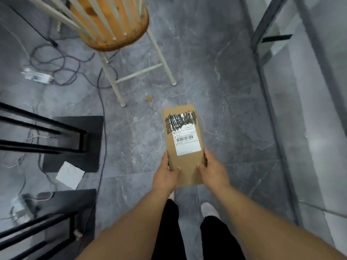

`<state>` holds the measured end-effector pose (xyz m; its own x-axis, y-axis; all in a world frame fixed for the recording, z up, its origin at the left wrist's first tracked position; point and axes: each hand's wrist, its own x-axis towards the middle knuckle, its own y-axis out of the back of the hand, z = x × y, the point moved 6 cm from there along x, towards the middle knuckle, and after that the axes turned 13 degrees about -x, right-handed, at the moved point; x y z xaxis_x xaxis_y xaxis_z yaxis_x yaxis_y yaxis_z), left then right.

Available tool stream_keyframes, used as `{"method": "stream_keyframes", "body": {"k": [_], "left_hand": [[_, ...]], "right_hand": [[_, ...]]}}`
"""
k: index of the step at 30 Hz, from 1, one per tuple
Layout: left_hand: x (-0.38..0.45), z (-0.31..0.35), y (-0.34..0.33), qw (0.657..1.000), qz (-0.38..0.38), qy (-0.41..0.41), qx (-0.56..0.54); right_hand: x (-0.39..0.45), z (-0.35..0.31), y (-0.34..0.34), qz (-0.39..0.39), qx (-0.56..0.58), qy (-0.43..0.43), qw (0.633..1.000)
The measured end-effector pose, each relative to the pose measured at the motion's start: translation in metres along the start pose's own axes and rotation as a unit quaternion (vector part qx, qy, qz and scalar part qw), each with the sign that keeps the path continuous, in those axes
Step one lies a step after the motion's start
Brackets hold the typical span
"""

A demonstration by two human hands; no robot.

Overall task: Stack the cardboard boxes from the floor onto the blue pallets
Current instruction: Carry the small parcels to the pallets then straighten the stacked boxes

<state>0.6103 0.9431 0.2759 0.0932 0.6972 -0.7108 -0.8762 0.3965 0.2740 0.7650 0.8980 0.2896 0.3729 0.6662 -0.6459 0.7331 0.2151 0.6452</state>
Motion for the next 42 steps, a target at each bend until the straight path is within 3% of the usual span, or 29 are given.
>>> {"method": "stream_keyframes", "body": {"k": [10, 21, 30, 34, 38, 42], "left_hand": [[-0.135, 0.0, 0.04, 0.978, 0.16, -0.008, -0.13], [-0.235, -0.067, 0.074, 0.917, 0.299, 0.02, -0.264], [-0.347, -0.179, 0.086, 0.839, 0.388, 0.061, -0.377], [-0.411, -0.237, 0.084, 0.817, 0.432, 0.1, -0.369], [-0.484, -0.299, 0.078, 0.774, 0.481, 0.128, -0.391], [-0.545, -0.354, 0.071, 0.736, 0.525, 0.115, -0.413]], "right_hand": [[-0.091, -0.057, 0.03, -0.036, -0.117, 0.195, 0.973], [-0.172, -0.096, -0.021, -0.105, -0.23, 0.329, 0.91], [-0.29, -0.093, -0.109, -0.155, -0.305, 0.435, 0.833], [-0.356, -0.074, -0.153, -0.185, -0.332, 0.469, 0.797], [-0.433, -0.053, -0.201, -0.206, -0.363, 0.517, 0.747], [-0.501, -0.029, -0.246, -0.217, -0.386, 0.556, 0.704]]}}
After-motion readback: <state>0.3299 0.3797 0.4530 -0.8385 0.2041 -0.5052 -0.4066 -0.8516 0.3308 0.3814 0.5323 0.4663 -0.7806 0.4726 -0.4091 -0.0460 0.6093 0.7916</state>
